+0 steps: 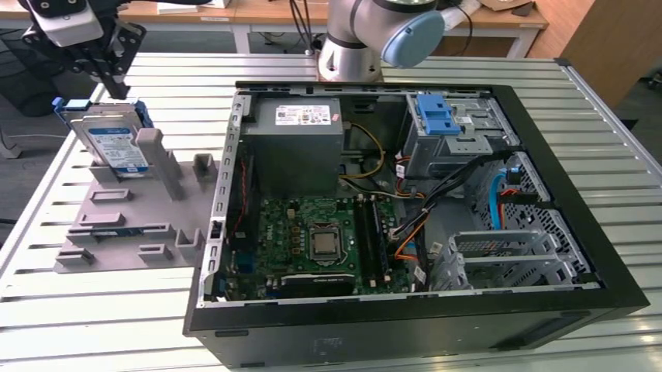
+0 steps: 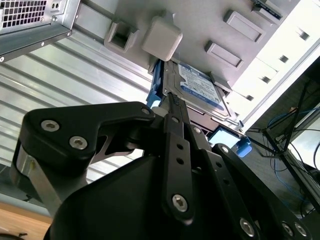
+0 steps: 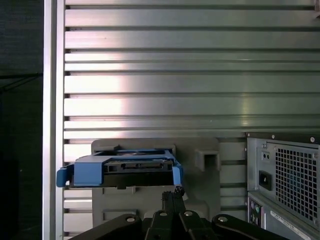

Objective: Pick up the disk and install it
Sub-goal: 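Reach for the disk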

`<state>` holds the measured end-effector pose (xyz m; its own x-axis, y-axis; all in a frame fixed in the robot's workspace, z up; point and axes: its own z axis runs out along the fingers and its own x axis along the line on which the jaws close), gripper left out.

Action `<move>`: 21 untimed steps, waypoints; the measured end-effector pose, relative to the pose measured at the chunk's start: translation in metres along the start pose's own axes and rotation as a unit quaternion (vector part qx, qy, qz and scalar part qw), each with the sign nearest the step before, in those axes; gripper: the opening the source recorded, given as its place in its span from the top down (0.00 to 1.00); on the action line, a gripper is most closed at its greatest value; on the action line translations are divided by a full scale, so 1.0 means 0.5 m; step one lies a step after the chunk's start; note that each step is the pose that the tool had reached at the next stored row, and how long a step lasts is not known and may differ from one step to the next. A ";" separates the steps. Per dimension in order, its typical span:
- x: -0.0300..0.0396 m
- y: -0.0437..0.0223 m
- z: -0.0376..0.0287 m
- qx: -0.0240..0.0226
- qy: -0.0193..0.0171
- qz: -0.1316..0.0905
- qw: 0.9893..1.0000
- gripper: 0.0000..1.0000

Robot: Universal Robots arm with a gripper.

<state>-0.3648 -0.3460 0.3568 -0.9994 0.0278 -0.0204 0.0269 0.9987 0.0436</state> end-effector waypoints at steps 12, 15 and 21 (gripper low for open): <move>0.022 -0.001 0.000 0.000 0.000 0.000 1.000 0.89; 0.025 -0.001 -0.001 0.000 0.000 0.000 1.000 0.89; 0.026 -0.001 -0.001 0.000 0.000 0.000 1.000 0.89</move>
<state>-0.3776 -0.3460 0.3568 -0.9994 0.0277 -0.0203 0.0268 0.9987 0.0436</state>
